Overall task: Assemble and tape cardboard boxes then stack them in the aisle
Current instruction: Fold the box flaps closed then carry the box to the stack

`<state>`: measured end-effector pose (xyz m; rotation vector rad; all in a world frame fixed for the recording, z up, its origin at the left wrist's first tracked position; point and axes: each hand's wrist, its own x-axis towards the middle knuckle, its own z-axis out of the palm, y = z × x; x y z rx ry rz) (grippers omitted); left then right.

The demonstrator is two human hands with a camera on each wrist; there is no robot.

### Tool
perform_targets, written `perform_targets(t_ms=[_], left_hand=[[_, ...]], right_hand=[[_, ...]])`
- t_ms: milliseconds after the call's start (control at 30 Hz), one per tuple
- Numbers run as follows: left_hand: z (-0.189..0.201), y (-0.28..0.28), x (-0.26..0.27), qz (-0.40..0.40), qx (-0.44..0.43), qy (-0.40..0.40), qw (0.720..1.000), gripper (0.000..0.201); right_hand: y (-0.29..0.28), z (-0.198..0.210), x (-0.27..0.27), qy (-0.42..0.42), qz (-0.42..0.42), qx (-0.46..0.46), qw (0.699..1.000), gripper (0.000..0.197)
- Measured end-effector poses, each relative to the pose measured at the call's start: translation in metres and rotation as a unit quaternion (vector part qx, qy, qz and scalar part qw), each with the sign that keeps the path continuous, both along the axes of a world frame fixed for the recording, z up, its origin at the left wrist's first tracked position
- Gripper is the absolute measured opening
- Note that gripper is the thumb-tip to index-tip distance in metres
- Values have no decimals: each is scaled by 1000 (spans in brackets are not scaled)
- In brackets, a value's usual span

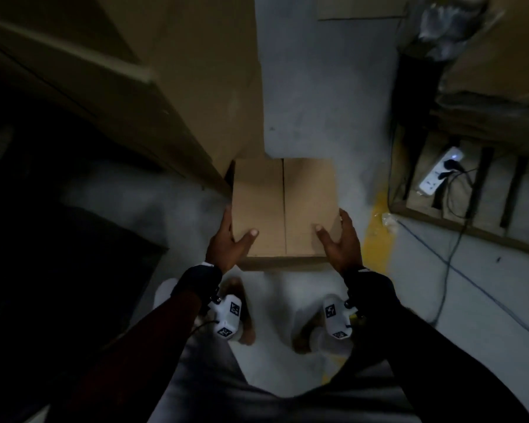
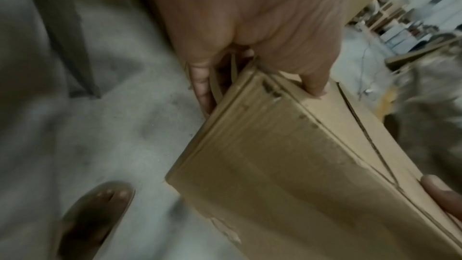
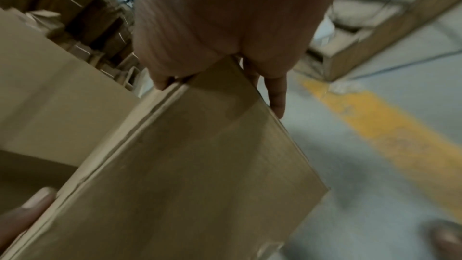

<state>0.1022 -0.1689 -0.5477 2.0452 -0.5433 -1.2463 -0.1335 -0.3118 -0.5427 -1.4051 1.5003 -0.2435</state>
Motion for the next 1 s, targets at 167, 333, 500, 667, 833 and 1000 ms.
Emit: perform_targets(t_ms=[167, 333, 500, 667, 833, 1000], left_hand=[[147, 34, -17, 25, -12, -3, 1000, 96], [249, 71, -37, 57, -51, -15, 997, 93], [314, 116, -78, 132, -109, -26, 985, 89], [355, 179, -144, 265, -85, -60, 959, 105], [382, 246, -222, 405, -74, -103, 905, 103], [400, 325, -287, 527, -78, -118, 838, 102]], right_hand=[[24, 165, -18, -44, -1, 7, 999, 77], [45, 259, -32, -79, 55, 0, 995, 86], [61, 299, -38, -129, 138, -4, 982, 90], [77, 337, -39, -147, 281, 13, 948, 91], [113, 366, -31, -158, 443, 9, 883, 87], [190, 383, -17, -161, 574, 23, 802, 88]])
